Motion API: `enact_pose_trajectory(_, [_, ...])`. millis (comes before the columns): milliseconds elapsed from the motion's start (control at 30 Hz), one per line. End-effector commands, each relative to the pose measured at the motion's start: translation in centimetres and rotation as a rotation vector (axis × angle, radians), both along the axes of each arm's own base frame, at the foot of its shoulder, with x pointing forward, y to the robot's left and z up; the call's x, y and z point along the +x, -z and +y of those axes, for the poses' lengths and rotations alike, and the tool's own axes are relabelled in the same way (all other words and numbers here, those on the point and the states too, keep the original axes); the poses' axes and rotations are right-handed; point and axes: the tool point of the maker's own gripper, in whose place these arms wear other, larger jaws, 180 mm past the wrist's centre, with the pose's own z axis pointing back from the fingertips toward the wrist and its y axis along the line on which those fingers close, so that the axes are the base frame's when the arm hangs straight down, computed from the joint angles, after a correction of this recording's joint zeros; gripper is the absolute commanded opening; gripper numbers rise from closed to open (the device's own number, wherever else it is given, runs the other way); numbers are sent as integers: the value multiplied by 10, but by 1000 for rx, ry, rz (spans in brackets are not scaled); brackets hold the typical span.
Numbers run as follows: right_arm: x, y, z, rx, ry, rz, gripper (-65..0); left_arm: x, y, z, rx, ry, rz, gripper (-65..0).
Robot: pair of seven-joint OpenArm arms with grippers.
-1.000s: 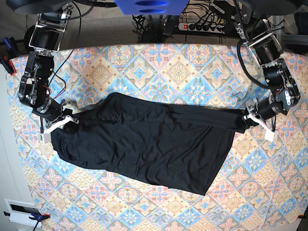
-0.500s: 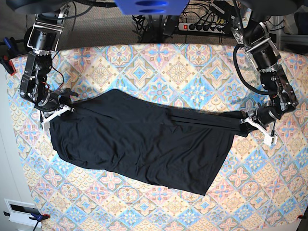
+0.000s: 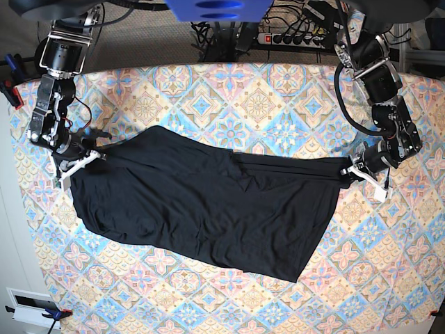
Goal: Layout the t-shirt on the table in an organized manner, then fold the t-shirt properly
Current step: 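Hold the shirt taut with both grippers and lower it onto the table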
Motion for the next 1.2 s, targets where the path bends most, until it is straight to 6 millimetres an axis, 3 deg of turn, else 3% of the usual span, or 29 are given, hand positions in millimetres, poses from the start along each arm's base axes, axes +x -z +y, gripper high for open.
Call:
enact_pose_trajectory(0, [18,-32,-13,-50,2,-95,-650,15,-23,14,11,-26,-66,-650])
enact_pose_trajectory(133, [26,-57,-5,-74,-31,-154,-650,14,-35,3,-25,18,-75,-650])
enact_pose_trajectory(233, [26,-64,-3,-82,-42,-162,-650,7,-38,-13,-28,80,-56,-650])
enact_pose_trajectory(367, [25,-64,-3,-82,-42,-161,-650,3,-61,-35,59,208,-107,-650])
enact_pose_trajectory(700, [26,-60,-3,-78,-41,-150,-650,36,-105,-44,62,224,-237,-650])
enact_pose_trajectory(800, [21,-46,-7,-64,-25,-108,-650,46,-101,-45,19,212,-220,-650])
enact_pose_trajectory(900, [30,-45,-11,-48,-8,-104,-650,54,-88,-44,-41,172,-200,-650])
enact_pose_trajectory(1167, [31,-37,-14,-33,8,-85,-649,54,-59,-42,-109,102,-158,-650])
